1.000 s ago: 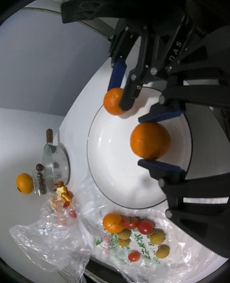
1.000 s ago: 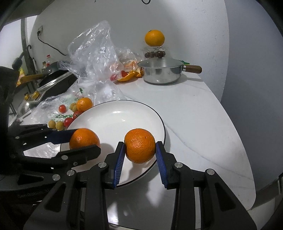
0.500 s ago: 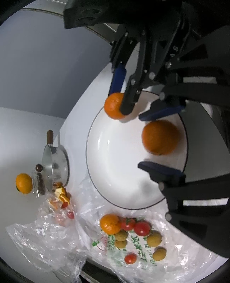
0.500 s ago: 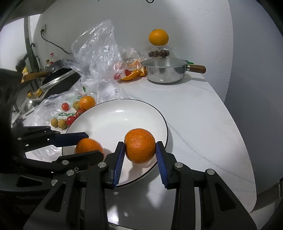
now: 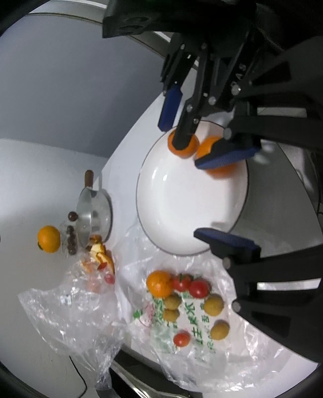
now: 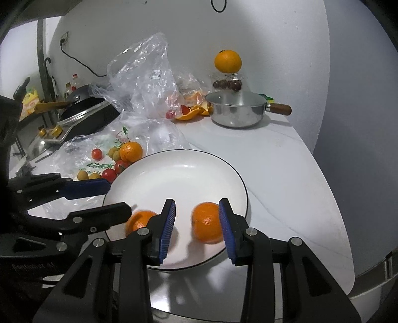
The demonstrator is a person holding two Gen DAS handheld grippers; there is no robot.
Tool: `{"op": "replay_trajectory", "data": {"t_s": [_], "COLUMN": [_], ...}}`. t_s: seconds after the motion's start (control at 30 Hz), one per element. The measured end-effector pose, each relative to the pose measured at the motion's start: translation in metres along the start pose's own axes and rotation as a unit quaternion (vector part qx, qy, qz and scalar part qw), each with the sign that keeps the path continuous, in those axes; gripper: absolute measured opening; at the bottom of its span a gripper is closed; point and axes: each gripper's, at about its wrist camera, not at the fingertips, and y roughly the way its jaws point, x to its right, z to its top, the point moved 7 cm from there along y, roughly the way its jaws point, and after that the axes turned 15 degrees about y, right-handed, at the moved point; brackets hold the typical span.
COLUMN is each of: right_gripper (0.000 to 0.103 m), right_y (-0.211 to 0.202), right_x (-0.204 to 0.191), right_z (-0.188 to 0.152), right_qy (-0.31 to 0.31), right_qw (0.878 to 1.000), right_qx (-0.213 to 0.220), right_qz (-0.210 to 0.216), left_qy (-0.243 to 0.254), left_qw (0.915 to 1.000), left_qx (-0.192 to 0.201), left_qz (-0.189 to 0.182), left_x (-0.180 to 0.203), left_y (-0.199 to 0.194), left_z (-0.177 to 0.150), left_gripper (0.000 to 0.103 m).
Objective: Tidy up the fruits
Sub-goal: 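Open the left tool over the plate while the right tool releases its orange there, then move both tools back over the bag toward the small yellow fruits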
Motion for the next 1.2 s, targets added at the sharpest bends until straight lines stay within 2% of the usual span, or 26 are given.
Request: {"op": "replay_trajectory", "data": {"t_s": [0.33, 0.63, 0.93, 1.2], "right_gripper": [0.038, 0.038, 0.038, 0.038], "right_y": [-0.002, 0.007, 0.021, 0.037], "right_x": [-0.037, -0.075, -0.106, -0.118], "right_z": [0.004, 0.007, 0.01, 0.017], "right_qy": [-0.017, -0.038, -0.056, -0.061], "right_qw": [1.0, 0.999, 0.998, 0.998], "right_qx": [0.008, 0.006, -0.002, -0.009], "right_qz": [-0.001, 0.008, 0.017, 0.025], "left_qy": [-0.016, -0.044, -0.061, -0.071], "left_qw": [0.9994, 0.9975, 0.9951, 0.9924], "left_qx": [0.017, 0.014, 0.001, -0.025], "left_qz": [0.027, 0.053, 0.078, 0.097], "left_x": [-0.041, -0.087, -0.121, -0.147], "left_y": [-0.025, -0.042, -0.041, -0.026], "left_z": [-0.015, -0.036, -0.052, -0.064], "left_gripper": [0.051, 0.051, 0.051, 0.051]}}
